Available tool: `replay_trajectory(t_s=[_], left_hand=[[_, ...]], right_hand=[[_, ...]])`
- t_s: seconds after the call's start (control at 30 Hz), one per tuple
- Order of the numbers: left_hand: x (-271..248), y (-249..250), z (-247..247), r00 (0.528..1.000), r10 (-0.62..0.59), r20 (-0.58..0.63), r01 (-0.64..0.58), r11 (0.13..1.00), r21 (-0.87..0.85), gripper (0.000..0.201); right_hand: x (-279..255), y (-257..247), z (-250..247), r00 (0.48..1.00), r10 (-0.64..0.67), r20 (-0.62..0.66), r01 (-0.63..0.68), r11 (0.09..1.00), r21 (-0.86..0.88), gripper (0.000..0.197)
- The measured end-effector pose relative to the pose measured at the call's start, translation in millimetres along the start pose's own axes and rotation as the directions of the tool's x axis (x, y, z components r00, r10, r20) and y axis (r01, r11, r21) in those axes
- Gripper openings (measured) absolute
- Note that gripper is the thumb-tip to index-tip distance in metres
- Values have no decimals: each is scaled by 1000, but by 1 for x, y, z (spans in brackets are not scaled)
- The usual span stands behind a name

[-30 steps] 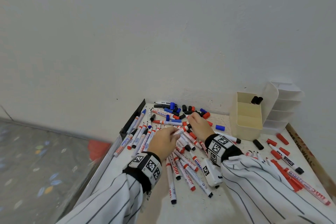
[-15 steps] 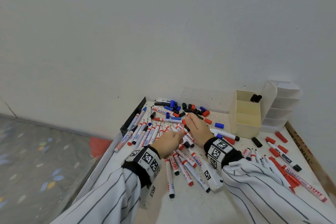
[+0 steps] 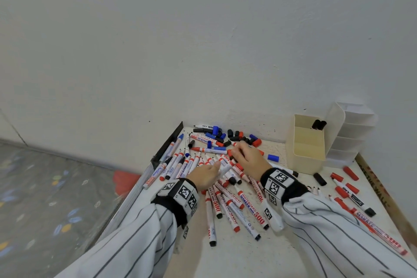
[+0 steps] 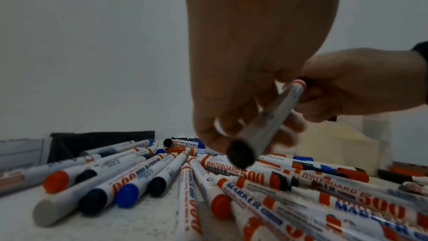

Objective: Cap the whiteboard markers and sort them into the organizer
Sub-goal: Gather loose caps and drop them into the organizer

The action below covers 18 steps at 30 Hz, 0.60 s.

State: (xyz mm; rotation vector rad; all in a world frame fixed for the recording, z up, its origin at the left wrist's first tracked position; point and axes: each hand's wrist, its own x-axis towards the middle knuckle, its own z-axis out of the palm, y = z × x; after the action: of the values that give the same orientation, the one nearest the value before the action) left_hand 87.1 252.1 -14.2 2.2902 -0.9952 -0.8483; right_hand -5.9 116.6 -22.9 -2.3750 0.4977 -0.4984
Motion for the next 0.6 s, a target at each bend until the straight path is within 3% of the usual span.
replay_trajectory(t_s=[0.1,0.17,0.3,0.43,0.53,0.6], left_hand=[[4,-16,1,975,-157,-154,168,984,62,41],[2,-22,3,967,-240,-89,249,963,107,38],[0,-27,15,946,-314,78,298,941,161,24],[-1,-27,23,947,-315,66,295,931,215,30],[-2,-24,26,915,-381,136,373,924,84,13],[0,-22,26,903,-402,152,411,911,-33,26]], right_hand=[[6,6,-18,986,82,-148,-78,997,29,15],[9,12,-30,964,110,-244,-98,993,59,13],[10,21,-51,896,150,-417,-143,989,49,12],[7,31,-70,828,201,-523,-201,978,58,16],[-2,42,-89,769,285,-572,-243,958,150,26],[-7,53,-107,718,294,-631,-250,955,159,25]])
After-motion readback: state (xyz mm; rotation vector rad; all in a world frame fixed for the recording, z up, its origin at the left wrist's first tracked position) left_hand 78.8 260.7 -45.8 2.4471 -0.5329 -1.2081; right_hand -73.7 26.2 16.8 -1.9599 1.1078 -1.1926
